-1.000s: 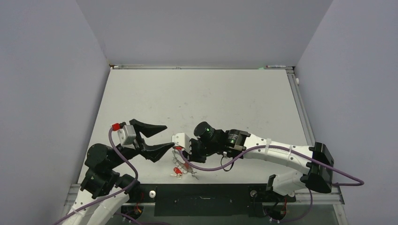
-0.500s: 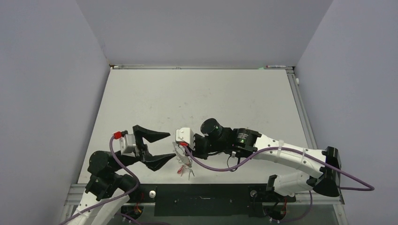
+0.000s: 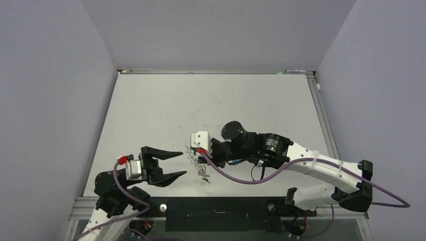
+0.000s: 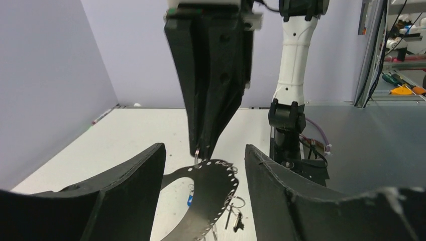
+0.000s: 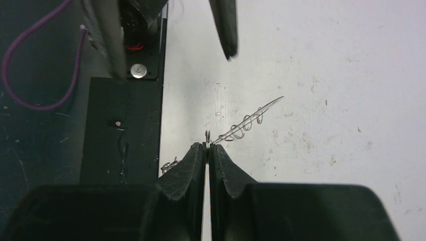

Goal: Put the keys on the keyring

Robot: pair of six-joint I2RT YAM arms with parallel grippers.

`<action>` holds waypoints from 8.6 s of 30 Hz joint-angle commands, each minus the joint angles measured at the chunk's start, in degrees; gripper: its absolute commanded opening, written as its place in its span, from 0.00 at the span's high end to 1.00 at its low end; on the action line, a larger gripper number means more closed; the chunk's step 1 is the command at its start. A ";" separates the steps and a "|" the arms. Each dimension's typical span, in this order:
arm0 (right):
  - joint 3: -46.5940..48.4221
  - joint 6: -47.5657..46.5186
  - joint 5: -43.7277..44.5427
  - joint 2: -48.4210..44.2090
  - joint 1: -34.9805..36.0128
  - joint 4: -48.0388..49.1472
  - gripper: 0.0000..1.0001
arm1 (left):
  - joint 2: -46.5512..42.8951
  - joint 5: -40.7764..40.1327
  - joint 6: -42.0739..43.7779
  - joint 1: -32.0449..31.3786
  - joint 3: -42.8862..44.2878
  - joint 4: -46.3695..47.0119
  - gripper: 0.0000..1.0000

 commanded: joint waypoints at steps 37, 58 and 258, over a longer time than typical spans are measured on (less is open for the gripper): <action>13.63 -2.77 5.61 5.59 9.41 -5.55 0.95 | 13.62 -1.44 10.66 -10.65 5.73 -9.43 1.00; -3.40 2.87 13.00 -12.05 8.50 22.45 0.44 | 4.14 -7.06 2.96 -8.88 3.02 -2.86 1.00; 21.43 -7.98 5.54 7.91 5.29 -19.43 0.95 | 23.68 2.58 24.19 -6.68 22.27 -28.31 0.72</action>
